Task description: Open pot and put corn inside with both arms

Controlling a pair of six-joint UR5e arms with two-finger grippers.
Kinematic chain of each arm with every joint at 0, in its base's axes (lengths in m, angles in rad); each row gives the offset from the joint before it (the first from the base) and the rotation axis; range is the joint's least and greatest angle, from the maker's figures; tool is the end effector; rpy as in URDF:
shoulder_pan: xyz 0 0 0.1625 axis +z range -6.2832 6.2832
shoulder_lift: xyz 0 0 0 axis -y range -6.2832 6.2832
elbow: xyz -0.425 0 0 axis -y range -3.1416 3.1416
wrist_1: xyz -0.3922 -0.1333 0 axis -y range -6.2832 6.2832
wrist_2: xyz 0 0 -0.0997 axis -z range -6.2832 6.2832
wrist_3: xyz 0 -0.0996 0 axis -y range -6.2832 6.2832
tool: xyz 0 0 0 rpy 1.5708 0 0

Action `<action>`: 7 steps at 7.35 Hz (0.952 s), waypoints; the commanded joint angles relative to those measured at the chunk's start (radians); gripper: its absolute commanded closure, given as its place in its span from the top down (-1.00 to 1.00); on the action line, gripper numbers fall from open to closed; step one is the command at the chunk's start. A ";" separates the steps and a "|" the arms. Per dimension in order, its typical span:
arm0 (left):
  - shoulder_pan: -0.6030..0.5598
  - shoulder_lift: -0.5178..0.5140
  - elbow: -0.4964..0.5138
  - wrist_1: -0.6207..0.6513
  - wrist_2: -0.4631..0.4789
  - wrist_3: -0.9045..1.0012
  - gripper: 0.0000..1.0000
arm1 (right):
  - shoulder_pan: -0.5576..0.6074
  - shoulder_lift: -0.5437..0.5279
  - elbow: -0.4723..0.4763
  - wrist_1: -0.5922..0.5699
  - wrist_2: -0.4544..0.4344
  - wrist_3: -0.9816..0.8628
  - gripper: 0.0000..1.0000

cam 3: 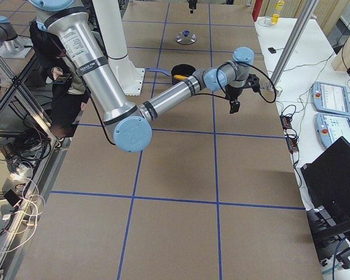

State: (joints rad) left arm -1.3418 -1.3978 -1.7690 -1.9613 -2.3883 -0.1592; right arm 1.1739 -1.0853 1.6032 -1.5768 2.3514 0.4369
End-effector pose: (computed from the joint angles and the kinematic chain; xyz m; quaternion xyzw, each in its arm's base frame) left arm 0.0403 -0.4400 0.5933 0.1108 0.4181 0.1133 0.8945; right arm -0.1971 -0.6338 0.3571 0.0650 -0.4314 -0.0784 0.8964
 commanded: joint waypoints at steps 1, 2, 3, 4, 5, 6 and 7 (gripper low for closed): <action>-0.188 0.003 0.003 0.209 -0.017 0.327 0.95 | 0.074 -0.070 -0.005 -0.002 0.031 -0.099 1.00; -0.244 0.003 0.028 0.228 -0.017 0.408 0.95 | 0.108 -0.108 -0.014 -0.003 0.029 -0.110 1.00; -0.264 0.006 0.039 0.225 -0.017 0.421 0.95 | 0.131 -0.167 -0.015 0.000 0.020 -0.195 1.00; -0.282 0.009 0.055 0.219 -0.020 0.423 0.95 | 0.189 -0.218 -0.028 -0.005 0.025 -0.281 1.00; -0.304 0.037 0.059 0.222 -0.022 0.423 0.94 | 0.235 -0.254 -0.035 -0.008 0.029 -0.290 1.00; -0.330 0.052 0.069 0.222 -0.043 0.421 0.95 | 0.256 -0.299 -0.037 0.000 0.025 -0.293 1.00; -0.342 0.066 0.081 0.214 -0.045 0.423 0.95 | 0.269 -0.317 -0.037 0.000 0.022 -0.291 1.00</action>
State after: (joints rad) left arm -1.6624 -1.3505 -1.7015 -1.7418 -2.4242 0.2623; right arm 1.4170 -1.3656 1.5683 -1.5790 2.3764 0.1516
